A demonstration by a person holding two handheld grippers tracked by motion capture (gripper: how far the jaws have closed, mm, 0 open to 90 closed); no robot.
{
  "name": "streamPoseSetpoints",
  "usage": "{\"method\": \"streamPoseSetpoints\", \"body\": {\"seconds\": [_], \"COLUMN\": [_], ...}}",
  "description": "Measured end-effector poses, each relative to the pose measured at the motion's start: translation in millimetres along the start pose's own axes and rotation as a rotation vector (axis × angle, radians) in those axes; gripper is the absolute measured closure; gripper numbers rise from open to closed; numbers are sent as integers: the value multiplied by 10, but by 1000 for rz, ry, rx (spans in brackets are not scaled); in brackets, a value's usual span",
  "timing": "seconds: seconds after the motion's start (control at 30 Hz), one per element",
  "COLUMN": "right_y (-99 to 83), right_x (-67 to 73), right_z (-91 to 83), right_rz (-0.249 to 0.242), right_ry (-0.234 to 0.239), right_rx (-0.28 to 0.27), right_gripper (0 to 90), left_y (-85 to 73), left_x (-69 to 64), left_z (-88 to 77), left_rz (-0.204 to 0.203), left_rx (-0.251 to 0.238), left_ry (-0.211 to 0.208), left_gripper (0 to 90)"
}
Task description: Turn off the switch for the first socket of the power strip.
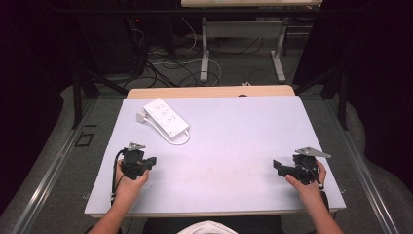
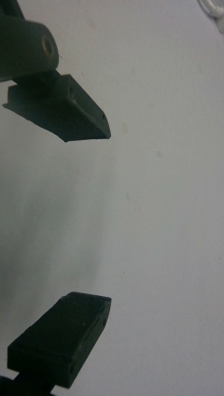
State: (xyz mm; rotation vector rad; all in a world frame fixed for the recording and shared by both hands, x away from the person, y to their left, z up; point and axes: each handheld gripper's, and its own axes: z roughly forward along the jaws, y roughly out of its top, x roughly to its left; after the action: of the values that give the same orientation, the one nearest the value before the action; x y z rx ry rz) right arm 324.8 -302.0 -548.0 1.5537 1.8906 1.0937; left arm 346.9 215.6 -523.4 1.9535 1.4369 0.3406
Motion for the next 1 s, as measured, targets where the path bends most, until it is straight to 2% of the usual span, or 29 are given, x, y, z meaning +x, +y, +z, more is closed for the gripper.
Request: {"method": "streamPoseSetpoints", "body": {"seconds": [0.13, 0.27, 0.5, 0.63, 0.8, 1.0], "right_y": [0, -2, -1, -2, -2, -4], "right_x": [-10, -22, -16, -20, -18, -13], "right_z": [-4, 1, -1, 1, 1, 3], "right_rz": [-3, -12, 2, -4, -4, 8], "right_ry": [8, 4, 3, 4, 6, 4], "right_rx": [7, 5, 6, 3, 3, 4], "right_gripper": [149, 149, 149, 149, 149, 149], "left_y": [81, 177, 357, 448, 547, 664], "left_x": [22, 28, -2, -46, -110, -198], "left_z": [20, 37, 28, 14, 18, 22], "left_rz": [-18, -13, -13, -17, 2, 32], "left_rx": [-6, 5, 31, 27, 56, 57], "left_ry": [1, -6, -40, -55, -76, -80], "left_gripper": [900, 900, 900, 900, 900, 900]}}
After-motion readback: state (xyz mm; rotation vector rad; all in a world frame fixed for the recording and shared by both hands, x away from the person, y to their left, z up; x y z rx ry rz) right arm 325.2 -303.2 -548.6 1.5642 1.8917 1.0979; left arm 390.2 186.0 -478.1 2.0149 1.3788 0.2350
